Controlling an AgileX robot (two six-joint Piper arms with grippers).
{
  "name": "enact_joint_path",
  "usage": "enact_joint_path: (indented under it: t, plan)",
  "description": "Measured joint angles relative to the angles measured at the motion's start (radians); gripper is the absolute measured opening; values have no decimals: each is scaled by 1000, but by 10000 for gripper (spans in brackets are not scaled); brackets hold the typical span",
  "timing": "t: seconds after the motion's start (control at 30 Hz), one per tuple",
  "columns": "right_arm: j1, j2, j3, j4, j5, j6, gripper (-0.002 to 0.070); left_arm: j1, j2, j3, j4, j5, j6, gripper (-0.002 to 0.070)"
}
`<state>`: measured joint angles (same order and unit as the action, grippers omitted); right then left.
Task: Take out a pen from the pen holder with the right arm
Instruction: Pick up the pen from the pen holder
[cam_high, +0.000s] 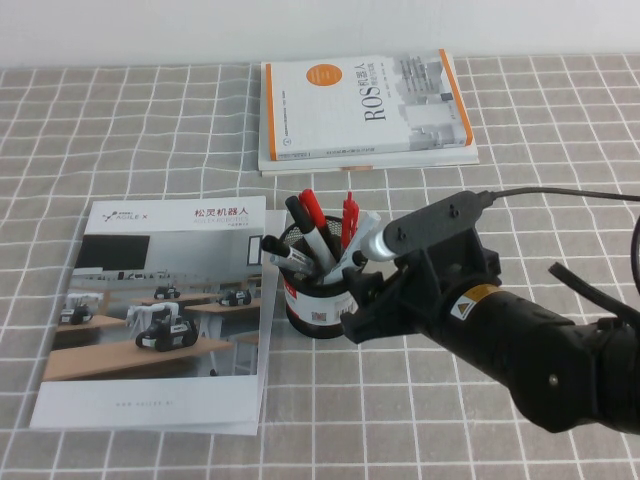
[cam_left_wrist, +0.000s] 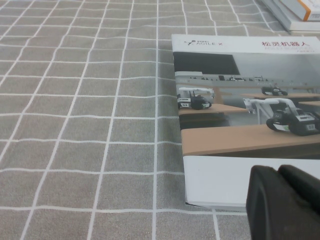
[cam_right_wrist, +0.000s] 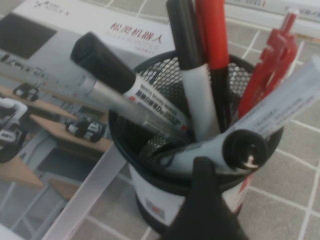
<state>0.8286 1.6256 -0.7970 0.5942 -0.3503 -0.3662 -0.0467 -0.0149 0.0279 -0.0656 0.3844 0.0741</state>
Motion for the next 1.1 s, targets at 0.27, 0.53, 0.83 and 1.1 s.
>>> enact_joint_path:
  t: [0.27, 0.53, 0.83, 1.1]
  plan:
    - [0, 9, 0, 7, -41, 4, 401, 0, 0, 0, 0, 0, 0, -3]
    - [0, 16, -11, 12, -47, 20, 295, 0, 0, 0, 0, 0, 0, -3]
    - [0, 56, -63, 12, -27, 30, 284, 0, 0, 0, 0, 0, 0, -3]
    - [0, 56, -65, 12, -26, 32, 321, 0, 0, 0, 0, 0, 0, -3]
